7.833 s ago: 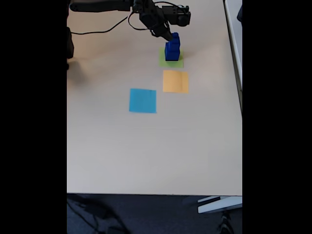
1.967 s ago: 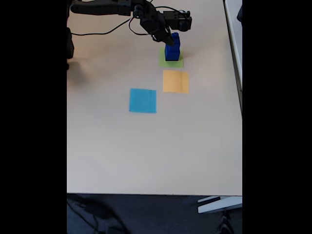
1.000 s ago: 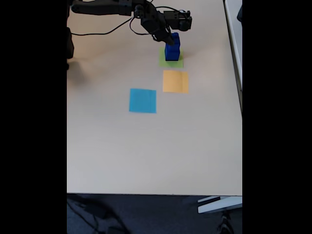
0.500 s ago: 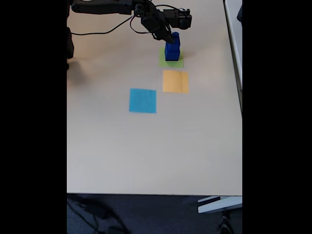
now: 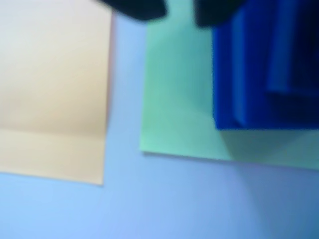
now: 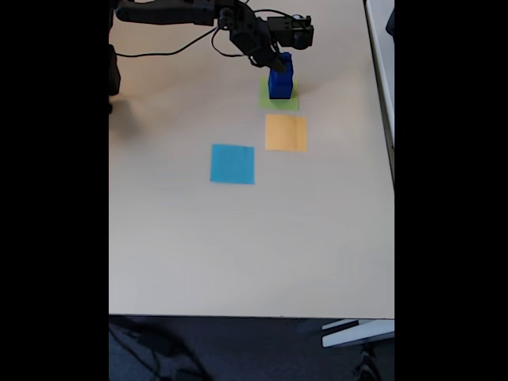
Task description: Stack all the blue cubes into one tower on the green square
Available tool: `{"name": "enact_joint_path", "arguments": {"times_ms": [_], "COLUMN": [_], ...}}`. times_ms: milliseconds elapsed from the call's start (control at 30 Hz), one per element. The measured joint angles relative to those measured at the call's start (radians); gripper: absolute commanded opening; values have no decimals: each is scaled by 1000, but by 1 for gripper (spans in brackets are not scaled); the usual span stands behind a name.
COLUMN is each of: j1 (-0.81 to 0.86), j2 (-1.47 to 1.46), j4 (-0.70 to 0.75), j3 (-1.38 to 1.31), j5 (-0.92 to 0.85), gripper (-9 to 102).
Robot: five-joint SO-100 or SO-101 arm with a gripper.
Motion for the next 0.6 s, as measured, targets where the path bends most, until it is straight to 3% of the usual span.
{"name": "enact_joint_path", "arguments": {"times_ms": [600], "j1": [5], "j2": [0], "j4": [-18], "j3": [0], "j5": [-35], "gripper": [0]}}
